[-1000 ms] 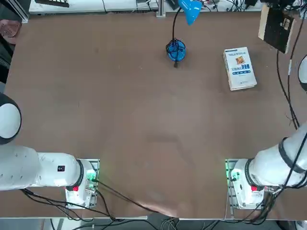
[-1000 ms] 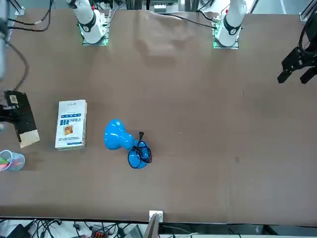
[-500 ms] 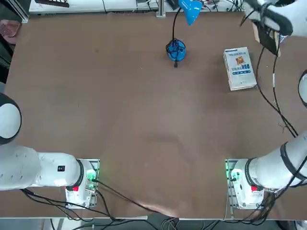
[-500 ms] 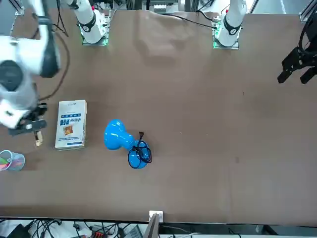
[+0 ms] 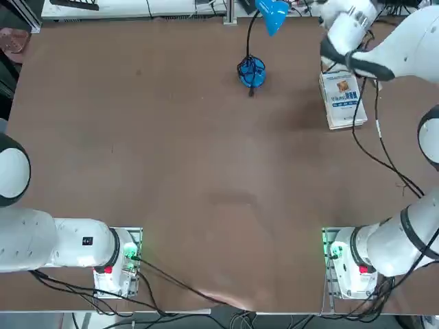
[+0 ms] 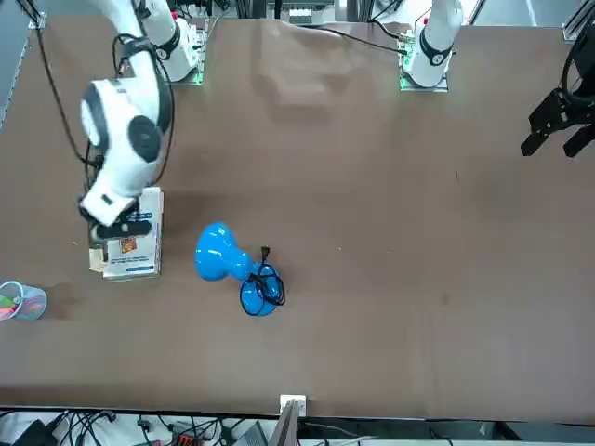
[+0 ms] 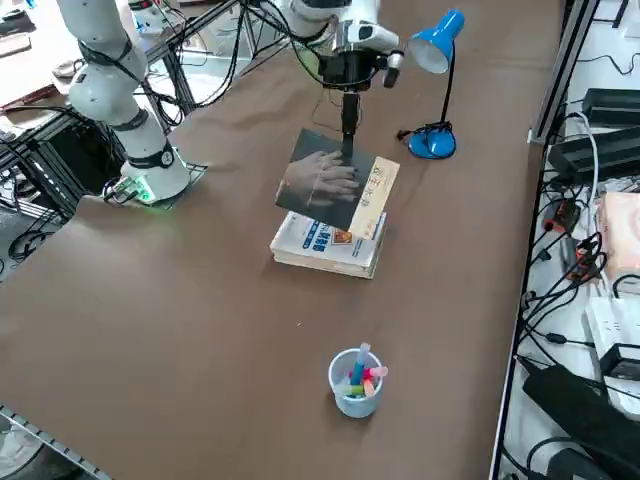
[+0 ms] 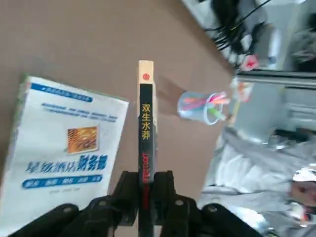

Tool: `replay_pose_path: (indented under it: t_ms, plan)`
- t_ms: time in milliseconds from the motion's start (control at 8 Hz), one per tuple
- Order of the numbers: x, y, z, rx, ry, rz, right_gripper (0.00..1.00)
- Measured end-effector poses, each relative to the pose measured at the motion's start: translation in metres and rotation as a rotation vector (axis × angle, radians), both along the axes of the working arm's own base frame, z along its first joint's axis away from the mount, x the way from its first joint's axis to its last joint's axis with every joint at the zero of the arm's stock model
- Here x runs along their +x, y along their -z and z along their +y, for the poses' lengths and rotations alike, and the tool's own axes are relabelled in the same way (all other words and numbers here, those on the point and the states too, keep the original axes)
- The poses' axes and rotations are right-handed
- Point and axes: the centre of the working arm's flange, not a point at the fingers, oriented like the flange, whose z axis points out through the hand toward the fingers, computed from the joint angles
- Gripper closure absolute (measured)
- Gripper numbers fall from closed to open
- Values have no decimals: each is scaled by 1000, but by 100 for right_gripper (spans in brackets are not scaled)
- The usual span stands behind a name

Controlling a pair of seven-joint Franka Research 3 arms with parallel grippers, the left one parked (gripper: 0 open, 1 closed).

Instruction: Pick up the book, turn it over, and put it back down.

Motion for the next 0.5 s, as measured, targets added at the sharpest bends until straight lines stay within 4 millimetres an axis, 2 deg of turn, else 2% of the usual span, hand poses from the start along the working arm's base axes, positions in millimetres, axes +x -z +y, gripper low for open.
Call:
replay_pose_path:
  t_ms: [500]
  plan:
    - [-38, 72, 34, -88, -19, -127, 89]
